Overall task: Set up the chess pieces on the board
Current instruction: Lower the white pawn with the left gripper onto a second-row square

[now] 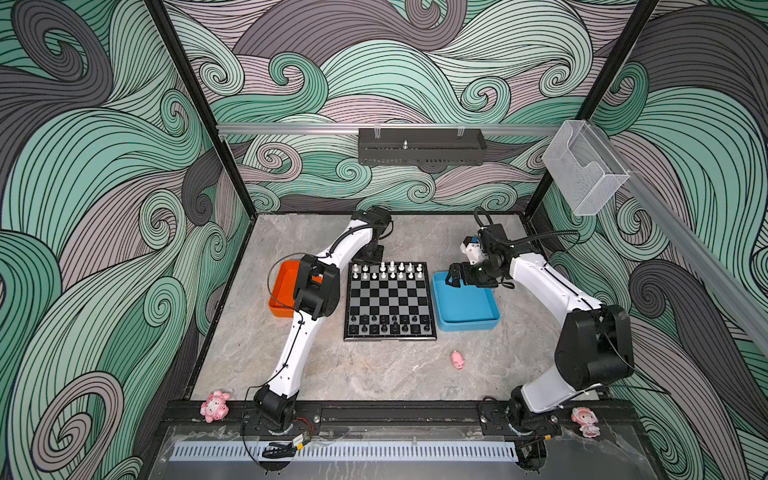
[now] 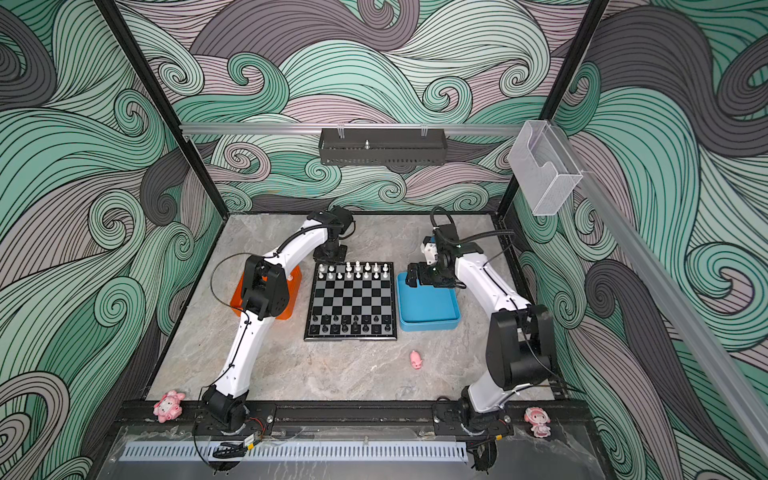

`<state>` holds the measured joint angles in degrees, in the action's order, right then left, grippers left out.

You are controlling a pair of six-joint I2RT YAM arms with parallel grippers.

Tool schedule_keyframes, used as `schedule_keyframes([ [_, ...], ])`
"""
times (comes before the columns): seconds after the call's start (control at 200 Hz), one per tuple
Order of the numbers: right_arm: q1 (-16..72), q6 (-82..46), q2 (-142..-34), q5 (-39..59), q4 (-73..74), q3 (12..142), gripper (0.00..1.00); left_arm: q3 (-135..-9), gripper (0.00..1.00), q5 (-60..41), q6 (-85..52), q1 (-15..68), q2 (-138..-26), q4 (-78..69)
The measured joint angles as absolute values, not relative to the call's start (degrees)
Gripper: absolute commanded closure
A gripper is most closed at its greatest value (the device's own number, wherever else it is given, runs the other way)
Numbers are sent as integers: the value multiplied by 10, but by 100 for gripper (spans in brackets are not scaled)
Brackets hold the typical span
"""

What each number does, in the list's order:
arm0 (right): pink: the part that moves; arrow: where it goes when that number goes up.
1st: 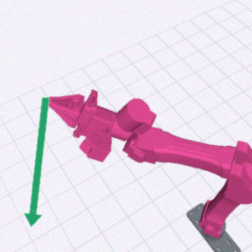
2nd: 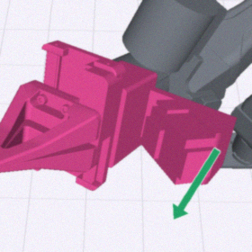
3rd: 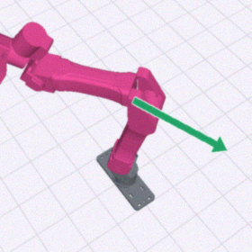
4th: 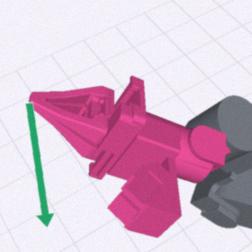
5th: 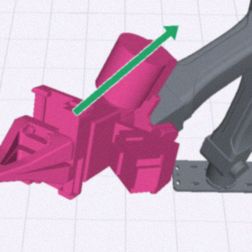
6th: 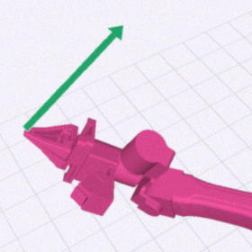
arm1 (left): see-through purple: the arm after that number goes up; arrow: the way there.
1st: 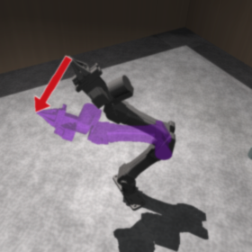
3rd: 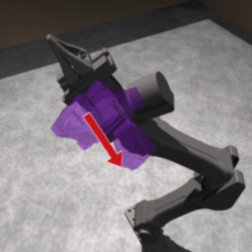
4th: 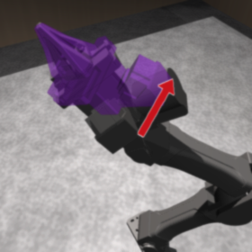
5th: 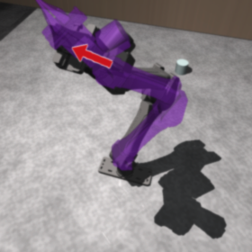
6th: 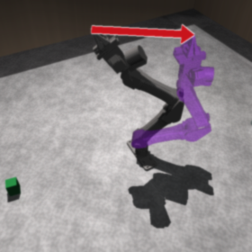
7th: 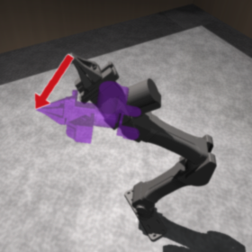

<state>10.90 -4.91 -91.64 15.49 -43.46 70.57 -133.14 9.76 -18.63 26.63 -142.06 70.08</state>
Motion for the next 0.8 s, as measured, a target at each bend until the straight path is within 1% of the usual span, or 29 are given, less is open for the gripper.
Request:
schedule_keyframes([
  [0.686, 107, -49, -917, 155, -435, 706, 1, -1332, 100, 98, -186, 266, -1423, 693],
  [0.801, 107, -49, -917, 155, -435, 706, 1, -1332, 98, 98, -186, 266, -1423, 693],
])
